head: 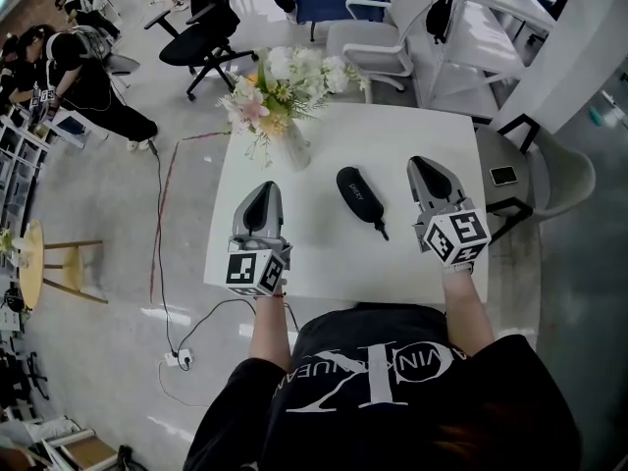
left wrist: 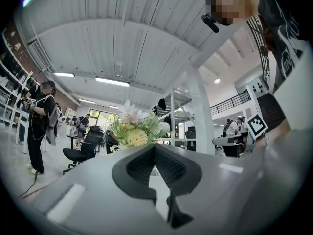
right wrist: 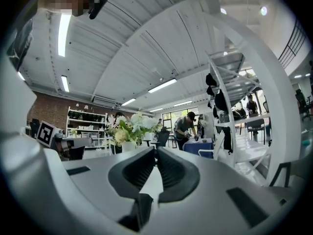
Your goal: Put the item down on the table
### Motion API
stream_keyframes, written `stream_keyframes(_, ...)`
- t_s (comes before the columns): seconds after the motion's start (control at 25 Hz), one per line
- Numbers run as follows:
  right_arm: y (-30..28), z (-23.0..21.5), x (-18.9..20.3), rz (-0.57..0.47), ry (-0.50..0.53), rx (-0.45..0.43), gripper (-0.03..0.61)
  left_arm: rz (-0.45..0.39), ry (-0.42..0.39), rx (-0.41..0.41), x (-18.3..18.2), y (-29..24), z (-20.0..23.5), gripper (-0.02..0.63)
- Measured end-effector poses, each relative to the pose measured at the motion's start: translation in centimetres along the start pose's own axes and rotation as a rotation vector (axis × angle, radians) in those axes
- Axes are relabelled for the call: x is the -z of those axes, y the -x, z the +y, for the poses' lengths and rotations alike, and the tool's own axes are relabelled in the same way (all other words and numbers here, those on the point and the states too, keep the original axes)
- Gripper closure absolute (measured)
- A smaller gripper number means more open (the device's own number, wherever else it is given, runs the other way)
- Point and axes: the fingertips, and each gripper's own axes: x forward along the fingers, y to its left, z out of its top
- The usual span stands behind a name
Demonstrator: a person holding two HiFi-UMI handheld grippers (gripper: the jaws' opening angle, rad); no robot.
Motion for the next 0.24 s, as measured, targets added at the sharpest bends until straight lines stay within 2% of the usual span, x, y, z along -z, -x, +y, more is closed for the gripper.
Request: stream_keyframes(0.24, -0.32, -0.04, 0.30, 0.003, -0.010, -0.003, 0.549, 0.004, 0.003, -0.003, 0.18, -0.12, 0.27, 0.601)
